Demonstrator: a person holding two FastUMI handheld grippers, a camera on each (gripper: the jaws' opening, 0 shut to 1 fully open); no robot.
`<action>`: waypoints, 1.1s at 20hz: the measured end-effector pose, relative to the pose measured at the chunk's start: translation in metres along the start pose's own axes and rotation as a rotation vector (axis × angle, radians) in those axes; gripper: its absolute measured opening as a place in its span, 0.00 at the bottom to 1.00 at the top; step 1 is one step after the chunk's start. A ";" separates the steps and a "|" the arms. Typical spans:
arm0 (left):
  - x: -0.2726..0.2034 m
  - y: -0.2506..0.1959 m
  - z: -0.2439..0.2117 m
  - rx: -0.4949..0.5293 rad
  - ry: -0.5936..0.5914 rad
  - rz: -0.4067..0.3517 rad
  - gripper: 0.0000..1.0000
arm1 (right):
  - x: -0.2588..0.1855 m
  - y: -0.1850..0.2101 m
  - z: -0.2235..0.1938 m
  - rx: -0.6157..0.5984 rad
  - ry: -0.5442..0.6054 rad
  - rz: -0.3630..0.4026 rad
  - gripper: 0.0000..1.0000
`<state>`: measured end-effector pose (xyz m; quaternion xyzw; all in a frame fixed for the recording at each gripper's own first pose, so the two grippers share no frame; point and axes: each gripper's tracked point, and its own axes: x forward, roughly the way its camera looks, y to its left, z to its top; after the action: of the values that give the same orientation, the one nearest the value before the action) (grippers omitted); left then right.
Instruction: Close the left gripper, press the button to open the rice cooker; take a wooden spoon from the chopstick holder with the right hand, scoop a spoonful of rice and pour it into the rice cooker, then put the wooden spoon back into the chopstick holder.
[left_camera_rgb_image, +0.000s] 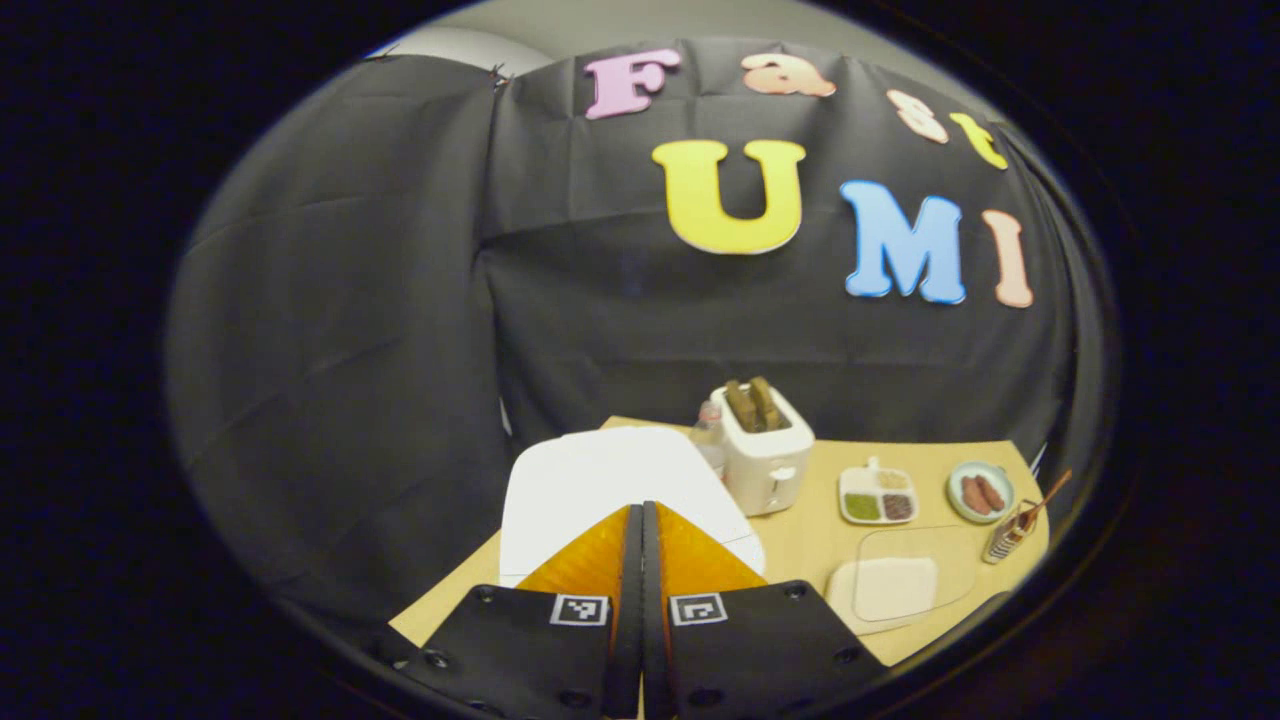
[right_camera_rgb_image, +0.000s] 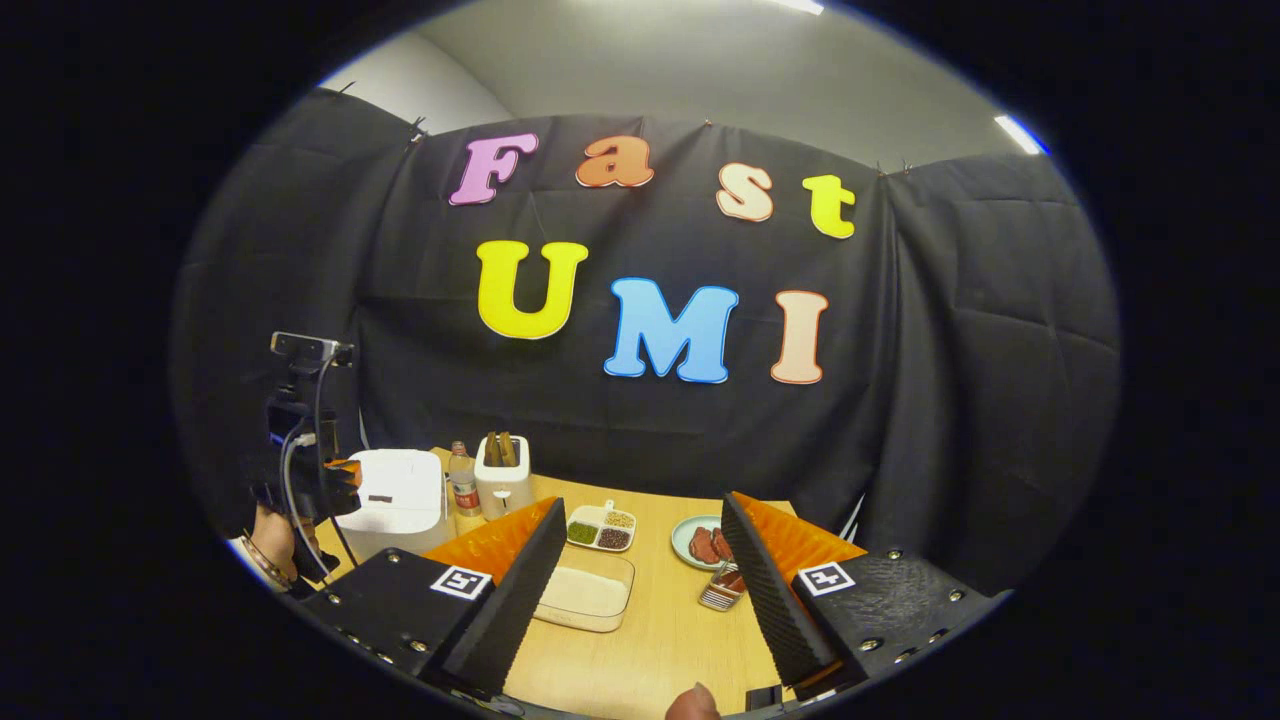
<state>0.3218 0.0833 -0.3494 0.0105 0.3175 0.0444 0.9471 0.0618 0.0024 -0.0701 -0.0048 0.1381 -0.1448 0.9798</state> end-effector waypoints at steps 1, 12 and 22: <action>0.018 -0.001 -0.011 0.000 0.049 0.006 0.09 | 0.002 0.001 -0.001 -0.011 0.010 -0.004 0.96; 0.081 -0.003 -0.052 0.062 0.257 0.059 0.09 | 0.010 0.008 0.008 -0.022 0.018 -0.013 0.96; 0.002 0.009 0.036 -0.137 -0.115 -0.004 0.09 | 0.005 0.009 0.008 0.003 0.005 0.005 0.96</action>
<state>0.3439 0.0928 -0.3214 -0.0525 0.2590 0.0633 0.9624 0.0710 0.0097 -0.0646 -0.0027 0.1401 -0.1425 0.9798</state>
